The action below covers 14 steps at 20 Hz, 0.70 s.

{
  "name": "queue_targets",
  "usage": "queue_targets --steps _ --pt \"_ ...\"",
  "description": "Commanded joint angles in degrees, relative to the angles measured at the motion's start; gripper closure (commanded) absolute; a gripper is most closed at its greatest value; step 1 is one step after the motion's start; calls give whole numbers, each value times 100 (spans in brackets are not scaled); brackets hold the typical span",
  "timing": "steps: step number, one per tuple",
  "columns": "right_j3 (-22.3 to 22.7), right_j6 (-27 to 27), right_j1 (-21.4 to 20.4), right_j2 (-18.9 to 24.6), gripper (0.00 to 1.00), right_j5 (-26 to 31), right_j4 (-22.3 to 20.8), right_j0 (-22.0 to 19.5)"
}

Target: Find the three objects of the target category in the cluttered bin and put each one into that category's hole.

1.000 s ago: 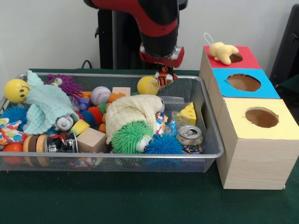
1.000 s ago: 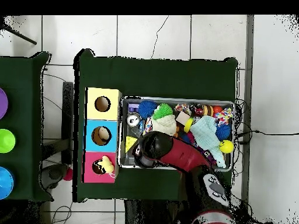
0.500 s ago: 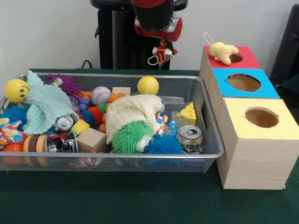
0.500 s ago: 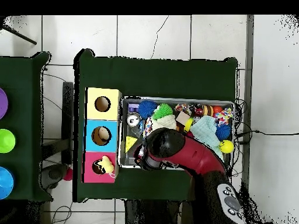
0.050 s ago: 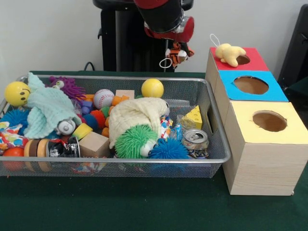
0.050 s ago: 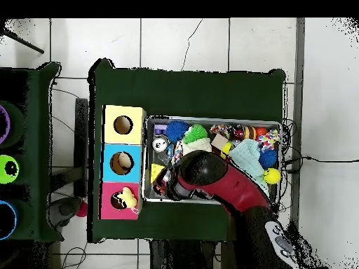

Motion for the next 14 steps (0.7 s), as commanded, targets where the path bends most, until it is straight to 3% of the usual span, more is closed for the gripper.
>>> queue_targets --steps 1,7,14 --pt "666 308 301 954 100 -752 768 -103" --pt "779 340 326 1084 100 -776 928 -61" --pt "607 276 602 982 100 -771 465 -11"
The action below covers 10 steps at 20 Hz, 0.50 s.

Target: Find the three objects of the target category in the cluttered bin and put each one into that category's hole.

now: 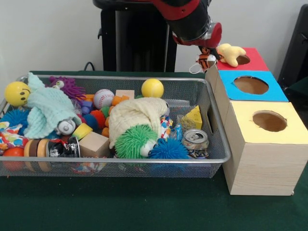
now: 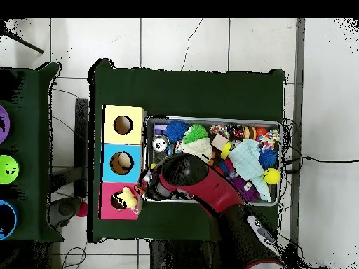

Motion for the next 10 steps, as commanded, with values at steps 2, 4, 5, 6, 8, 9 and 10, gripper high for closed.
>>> queue_targets --steps 2,4,5,6,8,9,10 --pt "94 220 384 327 100 -8 -360 17" --pt "101 223 304 282 100 258 -512 11" --pt "94 203 258 286 100 313 -544 -39" --pt "78 188 246 302 100 359 -568 -80" --pt "83 176 204 337 100 414 -596 -141" --pt "90 190 184 340 100 430 -609 -157" --pt "97 204 163 344 100 446 -623 -172"
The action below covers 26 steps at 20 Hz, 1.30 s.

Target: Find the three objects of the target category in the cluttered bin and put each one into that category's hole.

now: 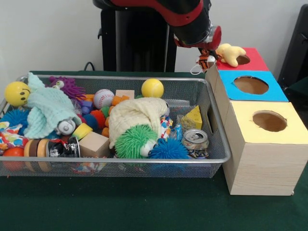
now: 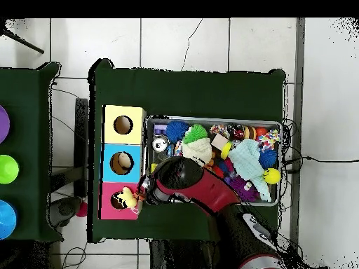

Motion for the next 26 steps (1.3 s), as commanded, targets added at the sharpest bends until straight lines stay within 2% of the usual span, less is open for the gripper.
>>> queue_targets --steps 1,4,11,14,18,26 --pt "81 234 11 288 100 446 -209 -178" --pt "106 339 -138 252 100 450 -214 -169" --pt "146 839 -934 68 100 1125 -117 -40" --pt "131 930 -1045 46 100 1258 -75 -2" --pt "-44 1007 -923 49 100 1328 -72 45" --pt "-7 685 -206 257 100 284 195 19"
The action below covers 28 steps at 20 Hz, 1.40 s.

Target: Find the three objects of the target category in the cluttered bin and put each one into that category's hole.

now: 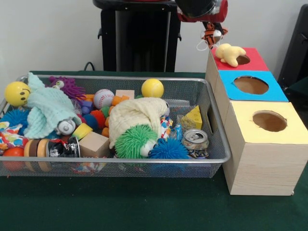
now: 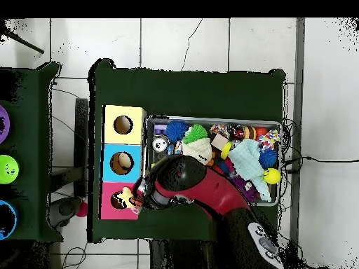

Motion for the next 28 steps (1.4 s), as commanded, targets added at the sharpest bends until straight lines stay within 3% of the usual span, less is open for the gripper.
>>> queue_targets --steps 1,13,28 --pt "-35 695 533 260 100 -670 268 6" --pt "12 663 877 488 100 -1234 469 -1" --pt "-121 830 856 455 100 -923 577 138"
